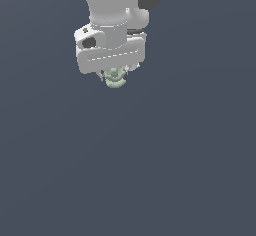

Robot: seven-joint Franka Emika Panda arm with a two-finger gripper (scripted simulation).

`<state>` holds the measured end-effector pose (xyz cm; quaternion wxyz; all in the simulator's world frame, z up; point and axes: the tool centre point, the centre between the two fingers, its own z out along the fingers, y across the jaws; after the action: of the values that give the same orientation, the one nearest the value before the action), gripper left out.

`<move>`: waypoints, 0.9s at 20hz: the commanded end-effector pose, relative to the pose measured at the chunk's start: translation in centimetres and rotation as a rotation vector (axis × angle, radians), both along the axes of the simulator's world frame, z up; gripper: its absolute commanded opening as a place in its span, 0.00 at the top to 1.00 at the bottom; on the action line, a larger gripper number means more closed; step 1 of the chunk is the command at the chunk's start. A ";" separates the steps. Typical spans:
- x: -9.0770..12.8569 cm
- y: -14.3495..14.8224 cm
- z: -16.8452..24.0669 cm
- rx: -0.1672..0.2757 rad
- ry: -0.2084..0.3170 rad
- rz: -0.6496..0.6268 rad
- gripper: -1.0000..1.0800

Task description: Pick up the object and move it to a goal position.

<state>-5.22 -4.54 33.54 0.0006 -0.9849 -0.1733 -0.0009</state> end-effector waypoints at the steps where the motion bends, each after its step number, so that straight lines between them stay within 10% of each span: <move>1: 0.3 -0.4 2.5 0.000 0.001 0.000 1.00; 18: 1.9 -2.3 12.8 -0.001 0.002 -0.001 1.00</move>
<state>-3.37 -6.76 45.93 0.0000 -0.9849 -0.1729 -0.0004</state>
